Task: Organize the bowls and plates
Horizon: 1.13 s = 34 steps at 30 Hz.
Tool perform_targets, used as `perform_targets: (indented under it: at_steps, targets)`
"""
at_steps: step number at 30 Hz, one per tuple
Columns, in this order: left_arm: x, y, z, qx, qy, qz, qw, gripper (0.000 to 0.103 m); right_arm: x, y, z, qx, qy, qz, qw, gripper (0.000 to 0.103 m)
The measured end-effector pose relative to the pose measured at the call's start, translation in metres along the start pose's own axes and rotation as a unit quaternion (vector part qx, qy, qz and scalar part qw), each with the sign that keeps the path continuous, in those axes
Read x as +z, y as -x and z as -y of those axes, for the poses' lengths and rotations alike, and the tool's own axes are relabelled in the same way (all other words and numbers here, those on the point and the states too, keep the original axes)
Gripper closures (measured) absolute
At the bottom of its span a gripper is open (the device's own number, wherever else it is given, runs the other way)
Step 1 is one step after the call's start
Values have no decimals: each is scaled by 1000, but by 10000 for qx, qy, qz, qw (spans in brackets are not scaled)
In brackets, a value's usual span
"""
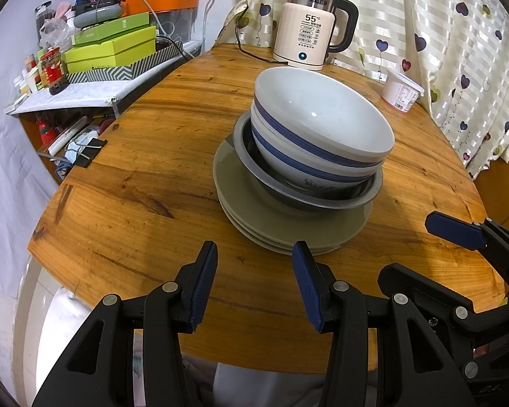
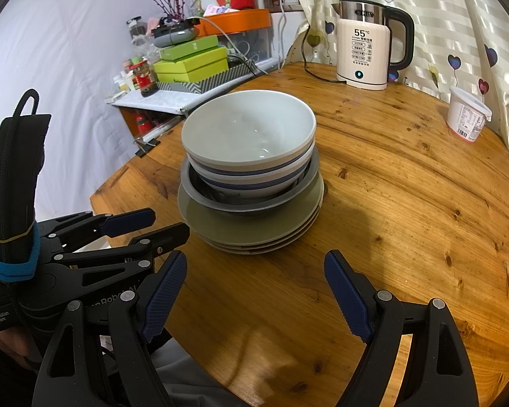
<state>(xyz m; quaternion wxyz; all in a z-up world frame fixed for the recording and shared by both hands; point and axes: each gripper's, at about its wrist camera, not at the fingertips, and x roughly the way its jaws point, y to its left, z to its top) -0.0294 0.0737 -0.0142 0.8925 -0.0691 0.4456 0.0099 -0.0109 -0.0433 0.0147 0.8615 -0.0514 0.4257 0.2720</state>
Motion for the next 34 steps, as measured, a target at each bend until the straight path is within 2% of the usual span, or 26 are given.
perform_targets:
  at_steps: [34]
  targets:
    - [1,3,2,13,-29,10,10000,56,0,2,1,-16,-4,49,10000,19]
